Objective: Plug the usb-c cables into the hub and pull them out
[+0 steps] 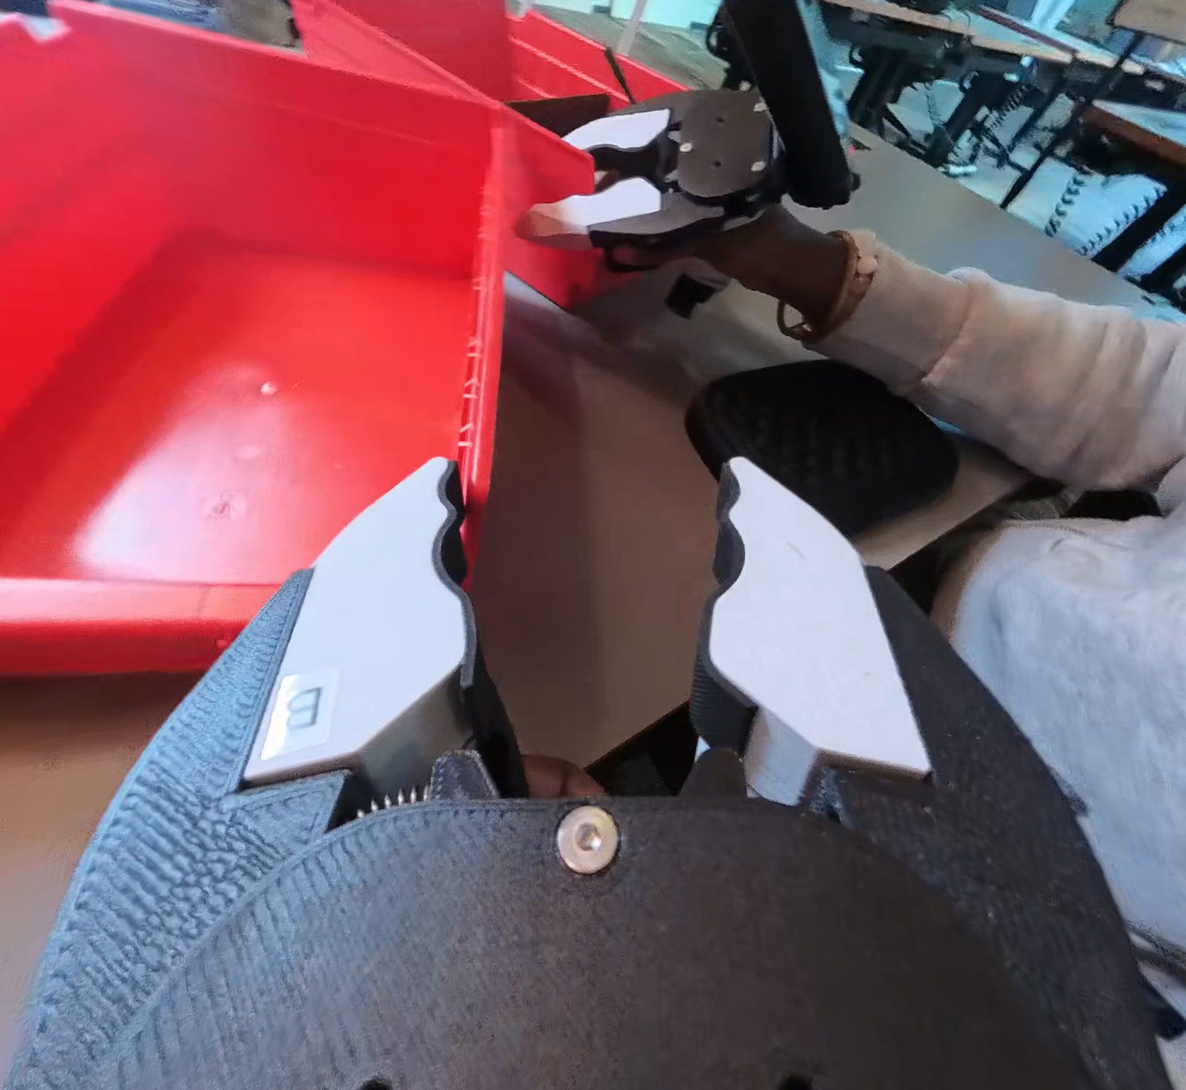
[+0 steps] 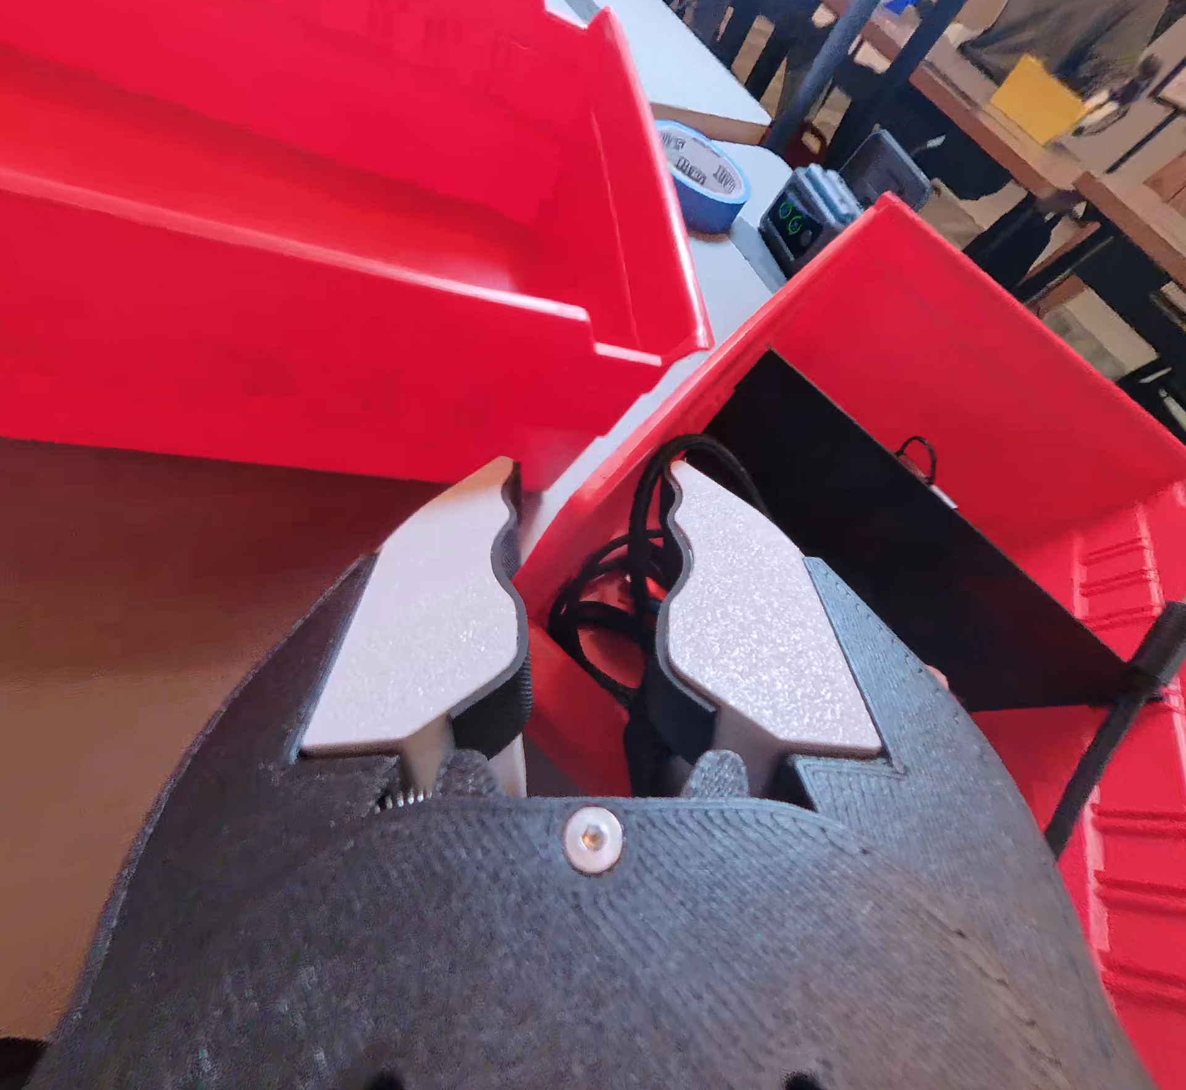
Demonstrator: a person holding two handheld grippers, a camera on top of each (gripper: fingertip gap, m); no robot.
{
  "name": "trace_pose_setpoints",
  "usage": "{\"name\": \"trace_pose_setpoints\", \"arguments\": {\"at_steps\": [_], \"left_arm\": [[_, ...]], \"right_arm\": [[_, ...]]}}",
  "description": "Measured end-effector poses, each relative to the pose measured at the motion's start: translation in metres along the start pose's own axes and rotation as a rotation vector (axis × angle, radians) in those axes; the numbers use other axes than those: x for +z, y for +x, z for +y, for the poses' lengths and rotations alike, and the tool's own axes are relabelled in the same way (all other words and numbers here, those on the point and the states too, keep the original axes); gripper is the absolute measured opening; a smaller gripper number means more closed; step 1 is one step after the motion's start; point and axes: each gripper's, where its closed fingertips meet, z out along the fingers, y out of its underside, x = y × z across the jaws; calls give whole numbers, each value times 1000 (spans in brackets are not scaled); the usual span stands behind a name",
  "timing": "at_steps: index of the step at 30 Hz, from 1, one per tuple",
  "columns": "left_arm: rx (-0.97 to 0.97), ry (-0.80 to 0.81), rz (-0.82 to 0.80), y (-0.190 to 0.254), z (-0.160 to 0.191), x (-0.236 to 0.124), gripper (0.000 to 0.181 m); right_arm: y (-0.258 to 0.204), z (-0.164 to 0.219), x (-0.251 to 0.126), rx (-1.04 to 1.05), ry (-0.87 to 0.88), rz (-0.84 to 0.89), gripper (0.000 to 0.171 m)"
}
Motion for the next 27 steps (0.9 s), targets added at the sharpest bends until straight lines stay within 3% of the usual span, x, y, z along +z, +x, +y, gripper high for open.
{"name": "trace_pose_setpoints", "arguments": {"at_steps": [3, 6, 10, 11, 15, 18, 23, 25, 27], "left_arm": [[50, 58, 33, 11, -13, -4, 68], [8, 68, -167, -20, -14, -17, 69], [-17, 1, 118, 24, -4, 7, 71], [9, -20, 143, 32, -3, 20, 79], [70, -79, 317, 70, -5, 43, 67], [88, -30, 86, 44, -22, 33, 67], [76, 127, -570, -47, -48, -28, 74], [-69, 88, -537, -56, -33, -22, 81], [-155, -84, -454, -56, -2, -1, 84]], "right_arm": [[12, -10, -18, 4, 131, 93, 48], [19, -31, -52, 92, 303, 173, 64], [18, -60, -93, 147, 498, 232, 76], [13, -64, -99, 153, 523, 224, 77], [-14, -66, -112, 190, 539, 151, 78], [-32, -55, -128, 295, 527, 59, 70], [-76, -26, -122, 519, 345, -206, 78], [-88, -17, -109, 502, 224, -254, 81], [-96, -6, -98, 478, 111, -270, 63]]}}
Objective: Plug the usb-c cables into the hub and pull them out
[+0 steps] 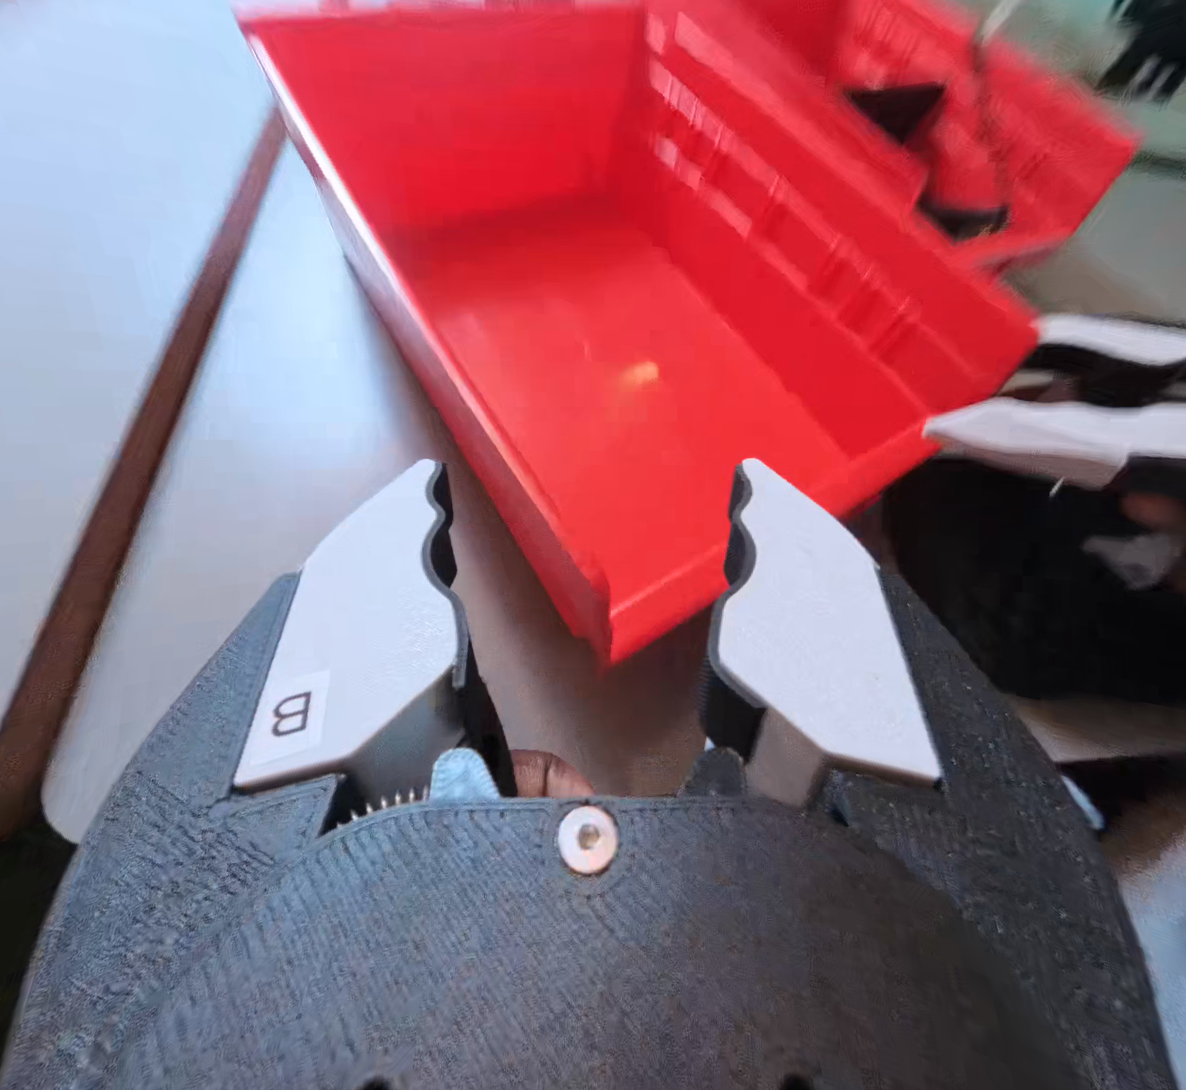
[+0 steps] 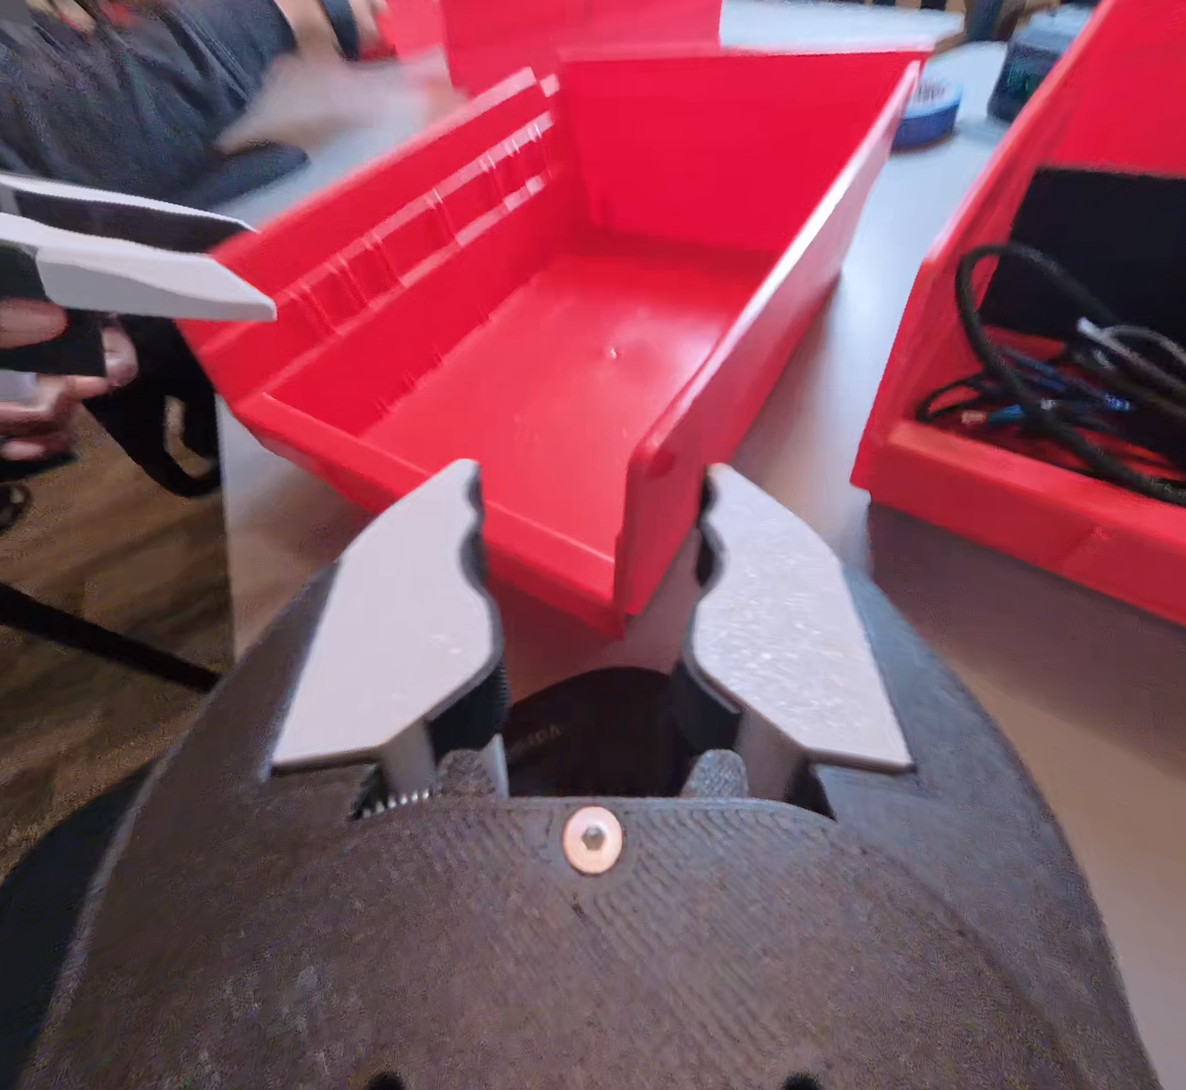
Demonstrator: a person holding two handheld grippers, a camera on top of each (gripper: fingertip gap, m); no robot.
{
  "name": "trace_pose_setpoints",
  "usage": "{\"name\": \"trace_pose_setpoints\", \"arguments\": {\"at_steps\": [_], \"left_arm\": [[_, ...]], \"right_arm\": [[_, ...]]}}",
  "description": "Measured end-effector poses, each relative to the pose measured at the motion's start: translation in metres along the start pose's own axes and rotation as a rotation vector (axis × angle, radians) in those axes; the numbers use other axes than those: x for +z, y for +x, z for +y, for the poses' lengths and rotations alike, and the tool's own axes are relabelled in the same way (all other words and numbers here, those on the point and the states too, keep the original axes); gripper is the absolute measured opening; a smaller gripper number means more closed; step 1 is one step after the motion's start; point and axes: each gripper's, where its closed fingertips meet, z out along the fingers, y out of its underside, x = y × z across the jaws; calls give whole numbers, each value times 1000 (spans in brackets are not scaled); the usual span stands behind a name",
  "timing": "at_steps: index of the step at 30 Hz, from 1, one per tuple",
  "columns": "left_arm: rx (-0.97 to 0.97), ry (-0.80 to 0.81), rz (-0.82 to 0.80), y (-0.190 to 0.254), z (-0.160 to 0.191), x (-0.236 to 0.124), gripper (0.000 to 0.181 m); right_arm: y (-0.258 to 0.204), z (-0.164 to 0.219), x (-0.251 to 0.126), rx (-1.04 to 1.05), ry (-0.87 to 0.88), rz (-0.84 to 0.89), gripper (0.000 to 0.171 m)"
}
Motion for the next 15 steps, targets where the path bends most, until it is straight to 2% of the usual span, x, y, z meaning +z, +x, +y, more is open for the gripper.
{"name": "trace_pose_setpoints", "arguments": {"at_steps": [2, 4, 6, 9, 12, 15], "left_arm": [[51, -134, -59, -8, 25, 18, 62], [102, -147, -219, -27, 26, 24, 40], [164, -157, -281, -29, 22, 20, 18], [197, -55, -299, -20, -2, 1, 14], [258, 67, -292, 2, -31, -22, 17], [366, 220, -360, 28, -65, -41, 15]], "right_arm": [[15, 11, 6, -8, -86, 118, 20], [18, 11, 7, -72, -95, 171, 15], [17, 8, 6, -186, -81, 231, 12], [15, -18, -7, -414, 77, 327, 10], [10, -43, -29, -381, 216, 304, 11], [12, -72, -61, -453, 370, 367, 10]]}}
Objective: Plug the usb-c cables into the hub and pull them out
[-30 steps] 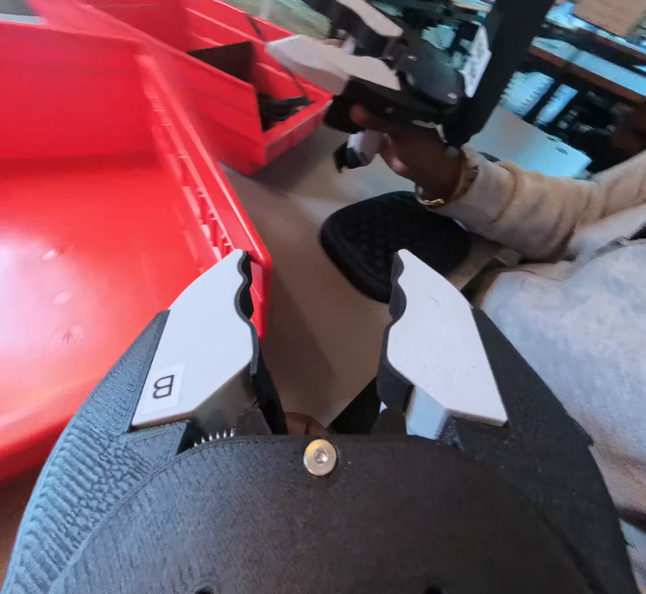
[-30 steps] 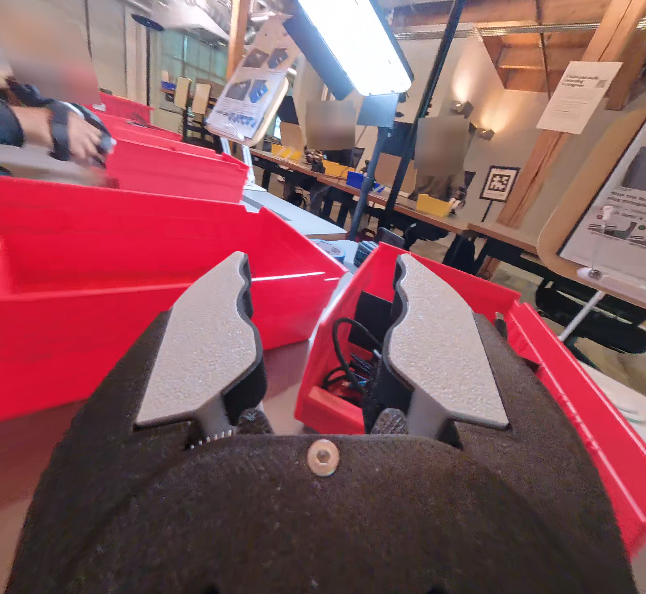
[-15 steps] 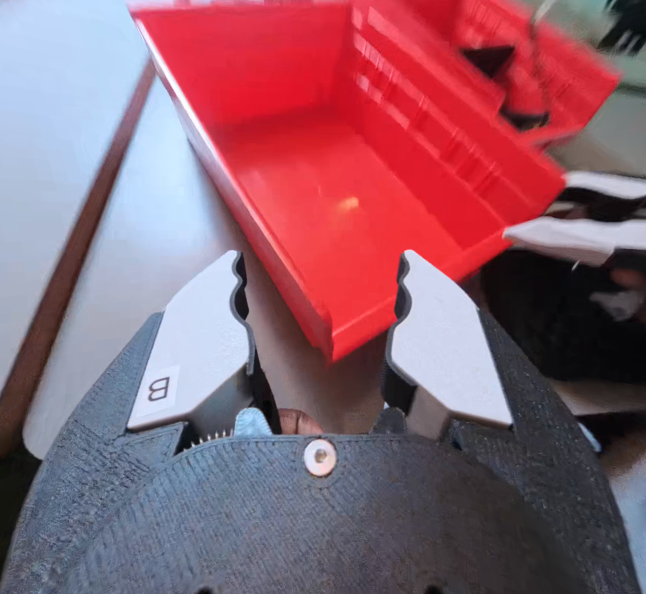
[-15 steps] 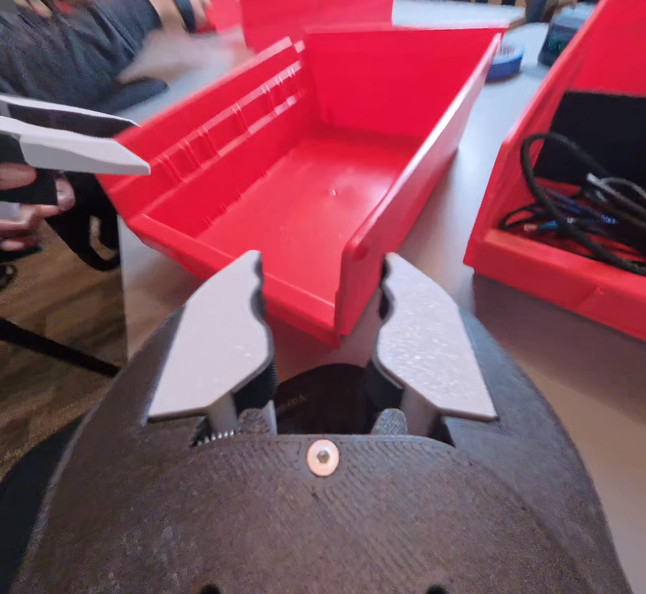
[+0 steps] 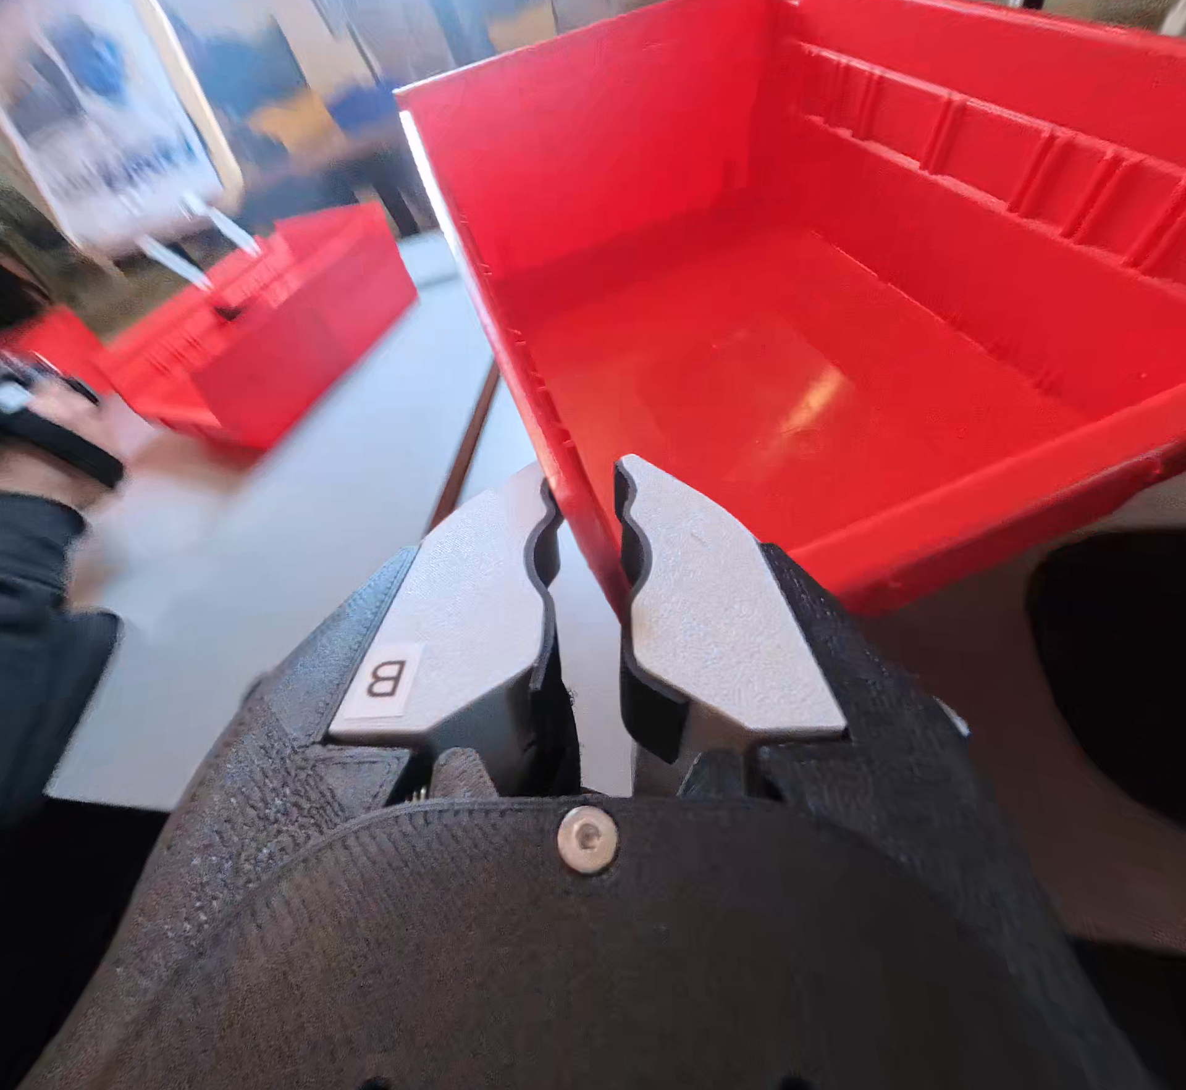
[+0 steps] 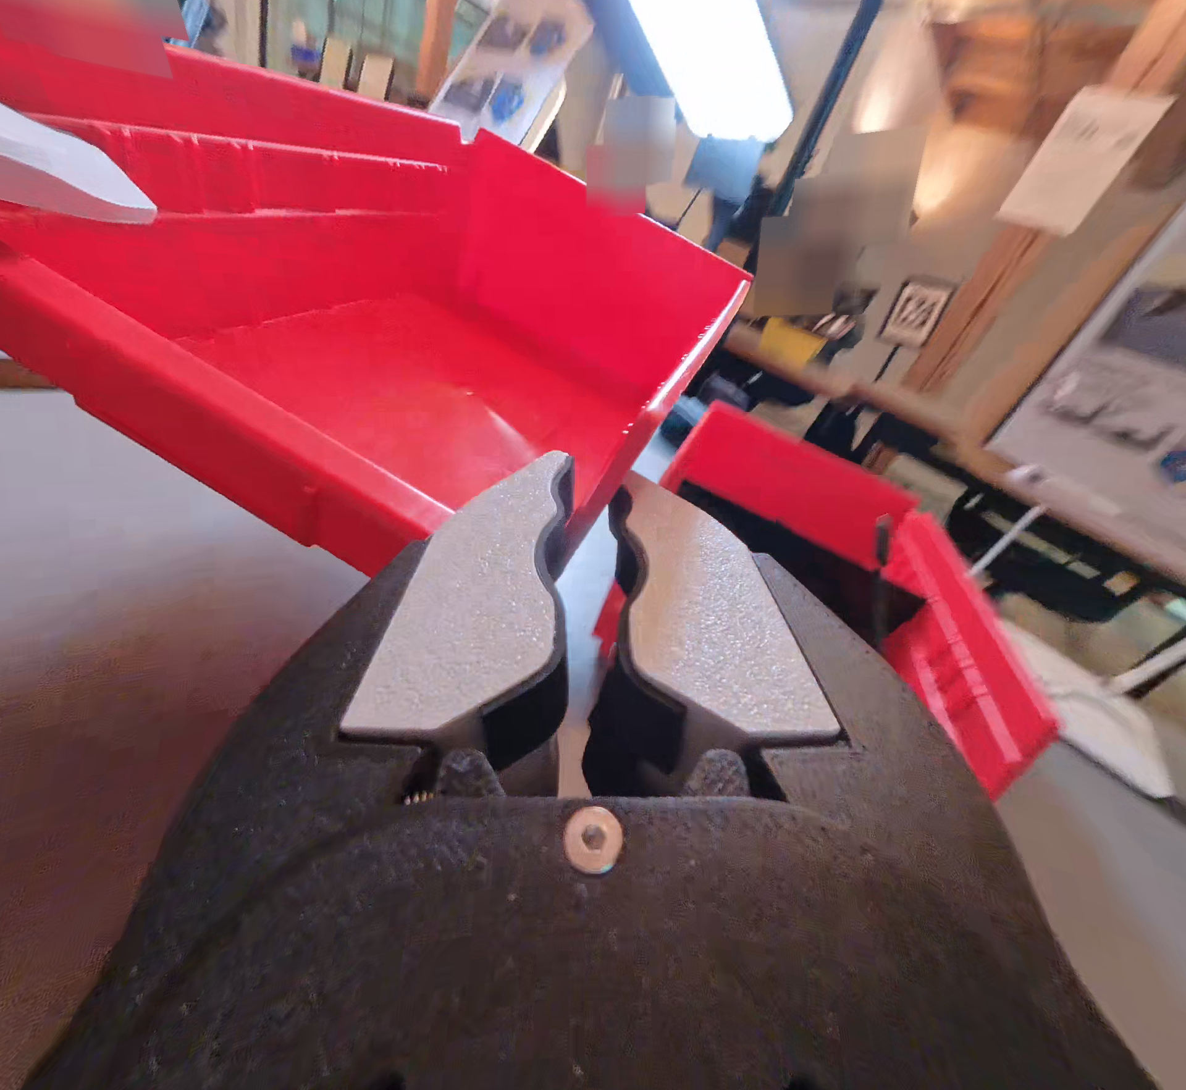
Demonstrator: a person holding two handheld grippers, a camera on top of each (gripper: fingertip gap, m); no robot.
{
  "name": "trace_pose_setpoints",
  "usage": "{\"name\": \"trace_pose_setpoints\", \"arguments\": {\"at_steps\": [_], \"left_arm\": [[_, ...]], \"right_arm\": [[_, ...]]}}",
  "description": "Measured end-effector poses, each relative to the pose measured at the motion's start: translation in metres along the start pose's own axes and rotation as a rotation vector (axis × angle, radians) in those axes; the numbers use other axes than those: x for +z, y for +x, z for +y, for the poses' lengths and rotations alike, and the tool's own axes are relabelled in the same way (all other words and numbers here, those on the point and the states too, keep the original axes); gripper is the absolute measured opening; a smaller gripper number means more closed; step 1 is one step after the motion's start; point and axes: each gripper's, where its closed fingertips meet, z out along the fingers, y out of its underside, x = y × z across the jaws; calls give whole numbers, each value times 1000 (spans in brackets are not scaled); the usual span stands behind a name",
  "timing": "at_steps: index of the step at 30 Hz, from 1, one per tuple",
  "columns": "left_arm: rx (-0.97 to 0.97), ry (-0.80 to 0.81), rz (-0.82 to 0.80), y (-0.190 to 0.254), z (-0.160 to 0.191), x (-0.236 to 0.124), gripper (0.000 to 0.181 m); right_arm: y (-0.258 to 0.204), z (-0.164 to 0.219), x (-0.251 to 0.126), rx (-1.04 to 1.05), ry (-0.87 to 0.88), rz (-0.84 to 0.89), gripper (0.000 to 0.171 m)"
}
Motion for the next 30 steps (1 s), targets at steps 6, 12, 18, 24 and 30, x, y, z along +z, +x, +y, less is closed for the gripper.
{"name": "trace_pose_setpoints", "arguments": {"at_steps": [6, 12, 18, 24, 30], "left_arm": [[-63, 482, 45, 61, -95, -23, 16], [-91, 614, 313, 175, -142, -8, 18], [-12, 531, 610, 302, -165, 25, 19], [107, 414, 770, 409, -160, 61, 19], [180, 297, 853, 480, -135, 88, 19]], "right_arm": [[87, -56, -60, -109, 245, 252, 8], [174, -54, -150, -209, 233, 514, 6], [245, -4, -226, -207, 37, 725, 6], [300, 66, -275, -128, -175, 845, 7], [329, 134, -303, -45, -380, 870, 7]]}}
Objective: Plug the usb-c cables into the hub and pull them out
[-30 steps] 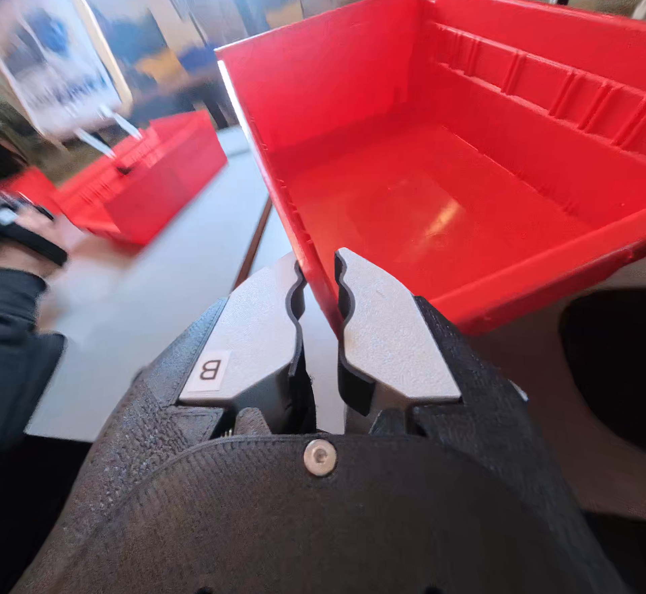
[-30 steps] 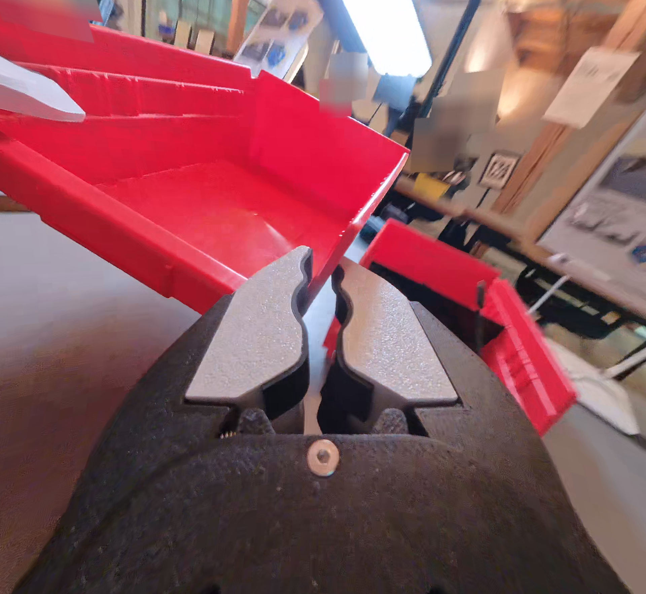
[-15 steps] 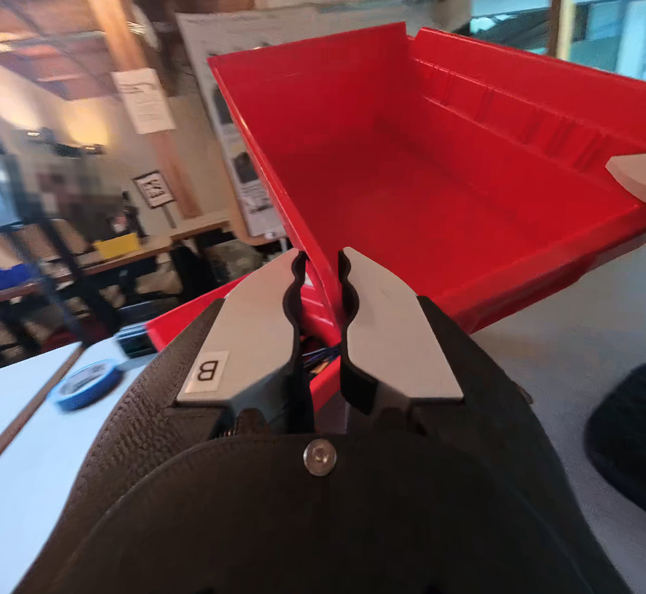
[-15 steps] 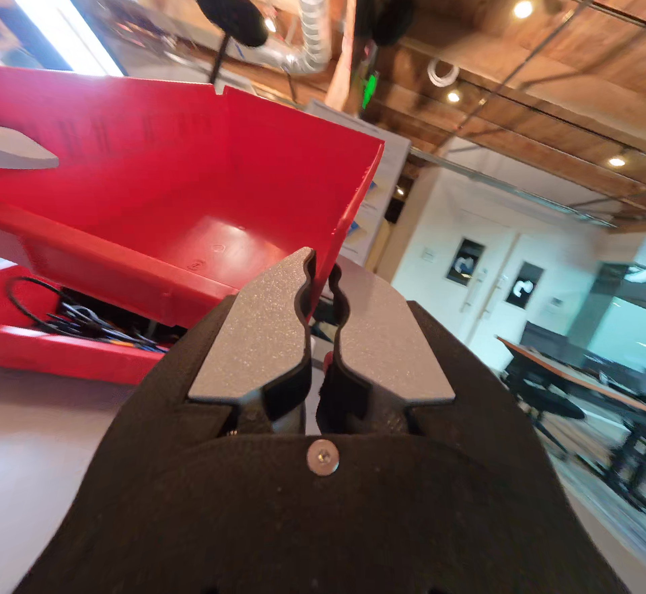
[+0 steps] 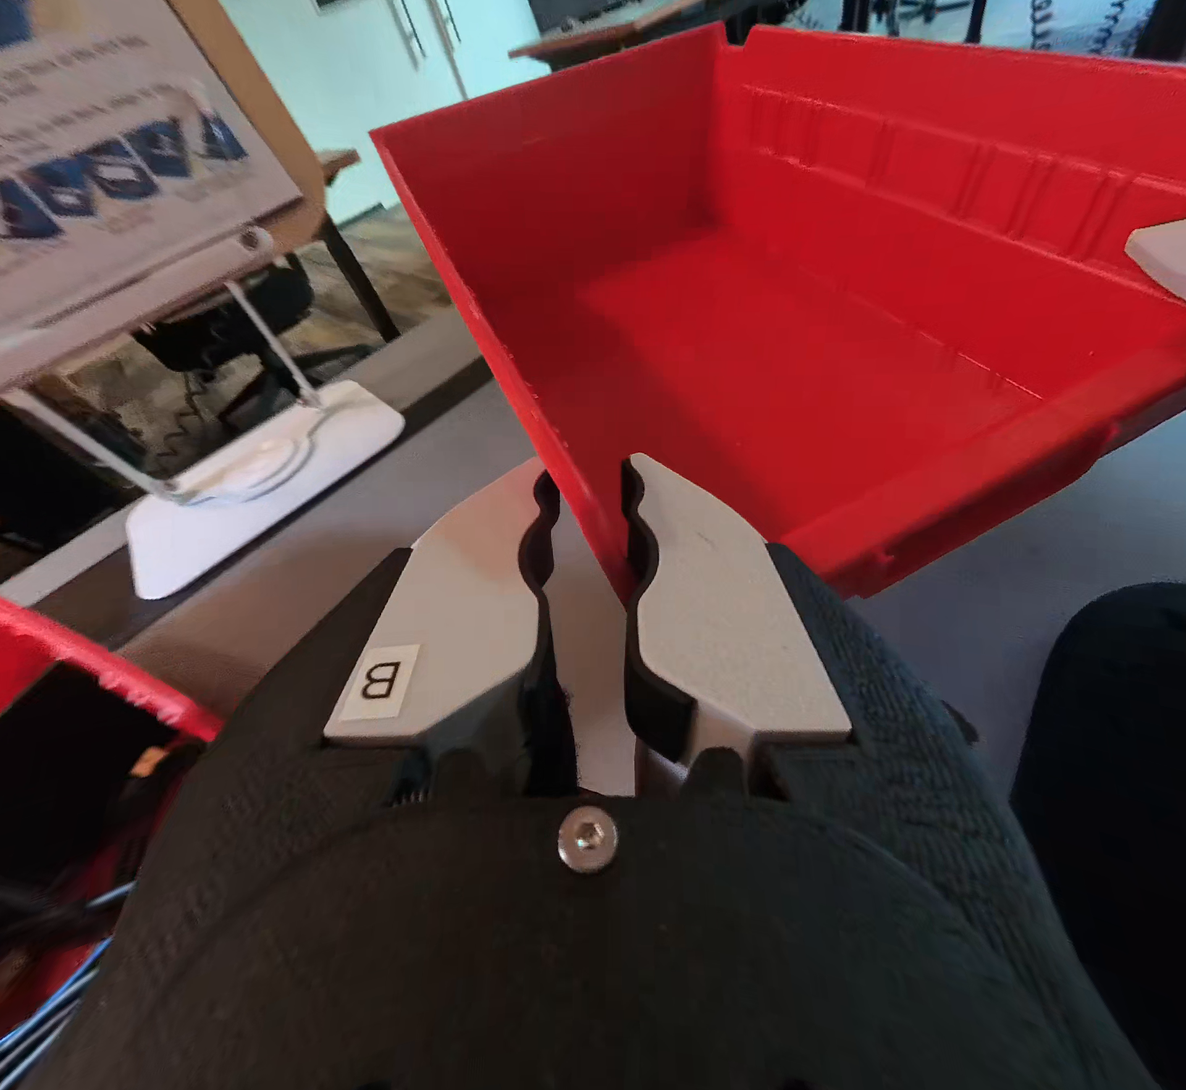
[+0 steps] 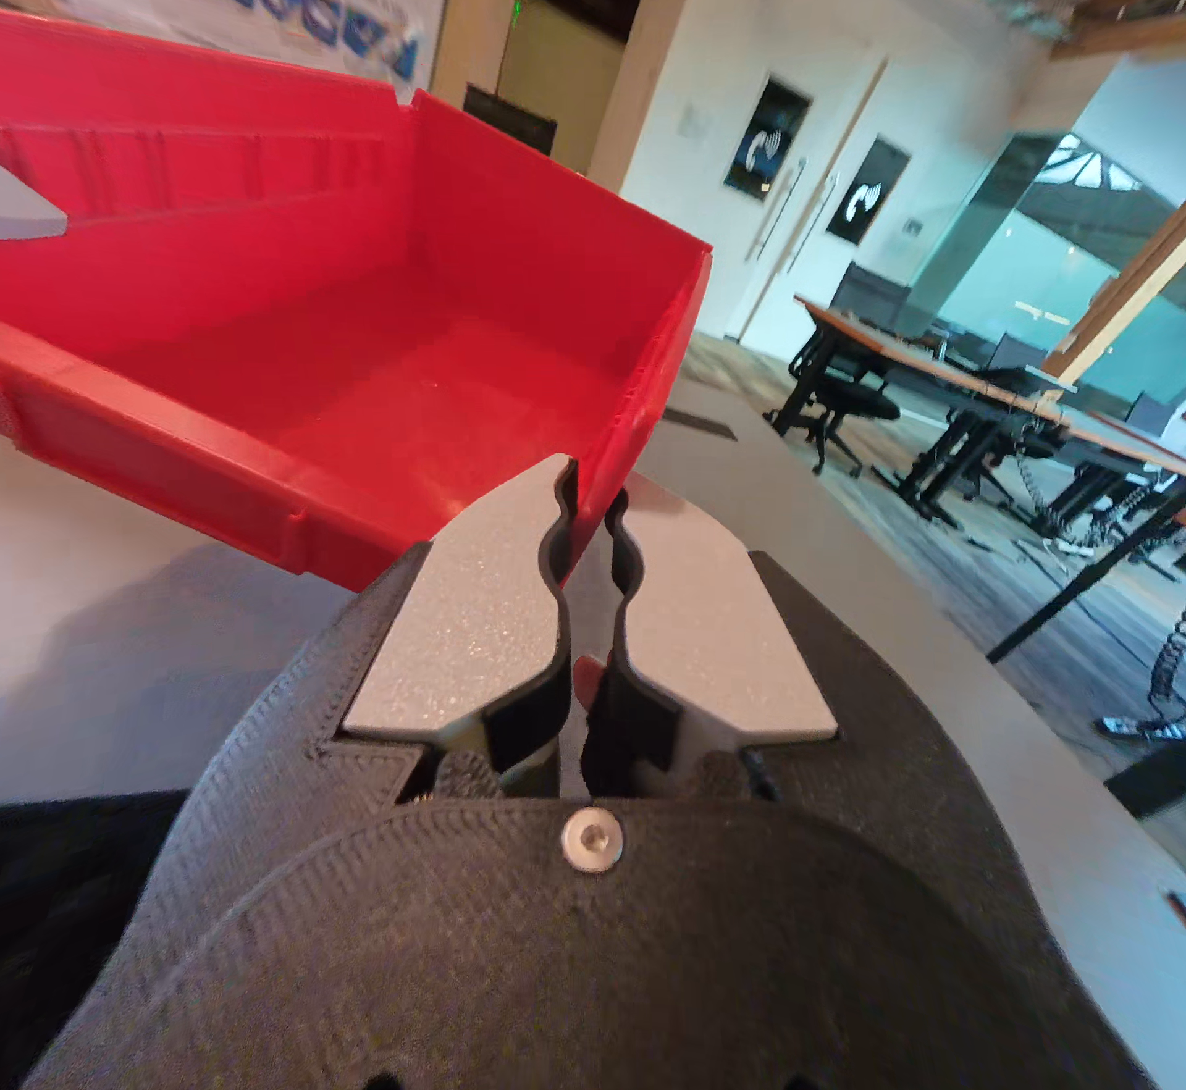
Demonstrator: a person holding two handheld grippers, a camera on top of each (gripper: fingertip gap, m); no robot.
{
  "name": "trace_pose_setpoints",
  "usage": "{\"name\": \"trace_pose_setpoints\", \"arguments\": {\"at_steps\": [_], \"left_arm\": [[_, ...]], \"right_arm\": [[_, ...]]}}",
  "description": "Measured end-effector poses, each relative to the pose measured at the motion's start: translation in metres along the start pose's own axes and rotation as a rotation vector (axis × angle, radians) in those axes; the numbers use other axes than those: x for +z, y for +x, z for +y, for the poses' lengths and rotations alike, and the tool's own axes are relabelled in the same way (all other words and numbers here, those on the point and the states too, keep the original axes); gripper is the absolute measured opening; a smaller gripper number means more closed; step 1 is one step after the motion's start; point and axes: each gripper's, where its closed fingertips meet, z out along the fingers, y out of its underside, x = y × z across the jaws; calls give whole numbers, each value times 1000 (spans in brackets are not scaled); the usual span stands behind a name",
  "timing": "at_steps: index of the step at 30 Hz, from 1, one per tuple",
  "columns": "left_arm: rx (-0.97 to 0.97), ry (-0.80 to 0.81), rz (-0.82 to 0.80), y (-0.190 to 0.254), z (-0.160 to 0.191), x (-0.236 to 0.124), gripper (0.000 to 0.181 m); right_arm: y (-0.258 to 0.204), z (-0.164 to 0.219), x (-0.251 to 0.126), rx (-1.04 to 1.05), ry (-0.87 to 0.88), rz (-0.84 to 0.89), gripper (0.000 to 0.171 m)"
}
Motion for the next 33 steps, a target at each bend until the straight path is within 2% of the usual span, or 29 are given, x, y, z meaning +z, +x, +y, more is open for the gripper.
{"name": "trace_pose_setpoints", "arguments": {"at_steps": [6, 11, 12, 13, 14, 15, 17, 19, 21, 23, 26, 30, 33], "left_arm": [[-11, -80, 83, 25, 25, 27, 22], [-16, -100, 208, 41, 42, 28, 35], [-29, -105, 251, 45, 42, 24, 39], [-50, -94, 267, 44, 38, 19, 45], [-61, -67, 276, 42, 33, 12, 51], [-66, -44, 286, 38, 28, 4, 54], [-81, -29, 294, 29, 23, -17, 63], [-87, -1, 255, 14, 22, -44, 68], [-86, 21, 168, -7, 29, -73, 70], [-63, -4, 78, -27, 47, -99, 70], [8, -119, -43, -57, 82, -127, 71], [104, -238, -143, -89, 107, -137, 70], [175, -339, -165, -109, 124, -130, 70]], "right_arm": [[11, 42, 8, 0, -150, -3, 7], [13, 55, 10, 142, -190, -64, 7], [15, 59, 11, 144, -205, -71, 11], [21, 61, 11, 133, -200, -54, 25], [28, 58, 10, 111, -174, -28, 28], [36, 53, 8, 89, -134, -6, 30], [47, 41, 4, 67, -66, 11, 48], [51, 28, -2, 89, -23, -1, 58], [38, 7, -8, 119, 60, -103, 66], [12, -13, -16, 99, 121, -243, 65], [-52, -12, -32, -113, 57, -528, 63], [-101, 17, -27, -420, -110, -580, 63], [-120, 31, -21, -518, -159, -586, 60]]}}
